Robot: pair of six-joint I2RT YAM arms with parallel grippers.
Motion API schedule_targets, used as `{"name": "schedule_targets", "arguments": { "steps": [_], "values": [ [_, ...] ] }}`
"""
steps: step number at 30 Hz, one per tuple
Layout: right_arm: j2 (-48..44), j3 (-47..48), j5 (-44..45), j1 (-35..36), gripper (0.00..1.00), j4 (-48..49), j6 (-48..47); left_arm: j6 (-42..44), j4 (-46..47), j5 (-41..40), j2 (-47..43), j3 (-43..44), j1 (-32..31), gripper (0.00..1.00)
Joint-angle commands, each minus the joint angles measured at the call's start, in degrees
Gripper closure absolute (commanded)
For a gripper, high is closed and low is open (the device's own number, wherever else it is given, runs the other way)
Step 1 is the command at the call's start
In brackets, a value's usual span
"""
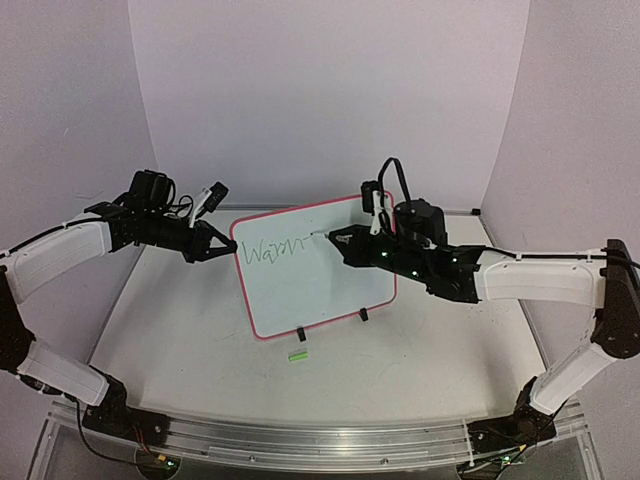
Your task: Write a sentence on the whiteboard
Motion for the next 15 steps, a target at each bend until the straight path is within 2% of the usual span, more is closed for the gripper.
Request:
{"name": "schedule_targets", "arguments": {
  "steps": [1, 15],
  "values": [
    [0.14, 3.54, -1.73, -0.19, 1.0, 0.61, -0.7, 1.89, -2.78, -1.72, 0.77, 0.64, -1.38, 1.0],
    [3.1, 4.58, -0.35, -1.08, 1.0, -0.01, -0.39, 2.01, -2.81, -1.71, 0.7, 0.64, -1.43, 1.0]
  ]
}}
